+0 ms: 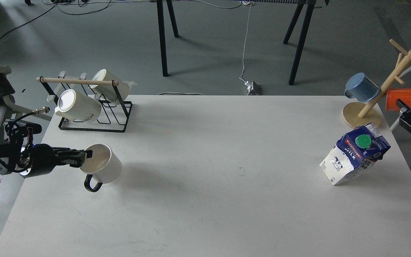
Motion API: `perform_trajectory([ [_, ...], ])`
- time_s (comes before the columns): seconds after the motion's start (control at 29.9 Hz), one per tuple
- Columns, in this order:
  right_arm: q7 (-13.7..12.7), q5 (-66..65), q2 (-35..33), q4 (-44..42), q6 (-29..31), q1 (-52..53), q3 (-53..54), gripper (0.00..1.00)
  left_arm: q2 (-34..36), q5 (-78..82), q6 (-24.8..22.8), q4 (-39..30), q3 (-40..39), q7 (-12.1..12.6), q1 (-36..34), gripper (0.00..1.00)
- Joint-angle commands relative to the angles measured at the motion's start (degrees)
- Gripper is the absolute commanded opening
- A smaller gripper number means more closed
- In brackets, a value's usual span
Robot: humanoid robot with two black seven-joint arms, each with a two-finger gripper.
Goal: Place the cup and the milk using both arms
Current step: 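Carry the white mug with the left gripper toward the table center and lower it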
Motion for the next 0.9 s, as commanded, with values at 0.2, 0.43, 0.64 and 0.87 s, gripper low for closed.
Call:
perform_trajectory([
  [0.2,0.0,0.72,-0.17,-3.4,0.0,0.08,1.31,0.99,-17.84,-0.9,-5.17,2.29,0.82,-0.01,-11.89,0.02],
  [0.43,0.0,0.63,-0.62,-3.49,0.0,0.08,0.96,0.99,-33.84,0.33,-5.18,16.08,8.01,-0.01,-18.59,0.02],
  [0.64,0.0,0.55,-0.18,-3.49,0.0,0.16,0.6,0.99,-42.99,0.86,-4.91,19.52,11.54,-0.01,-17.98,0.02],
  [0.87,0.0,0.55,-0.18,-3.49,0.0,0.43,0.34,0.99,-46.52,1.03,-4.74,20.93,14.43,-0.01,-17.19,0.02],
])
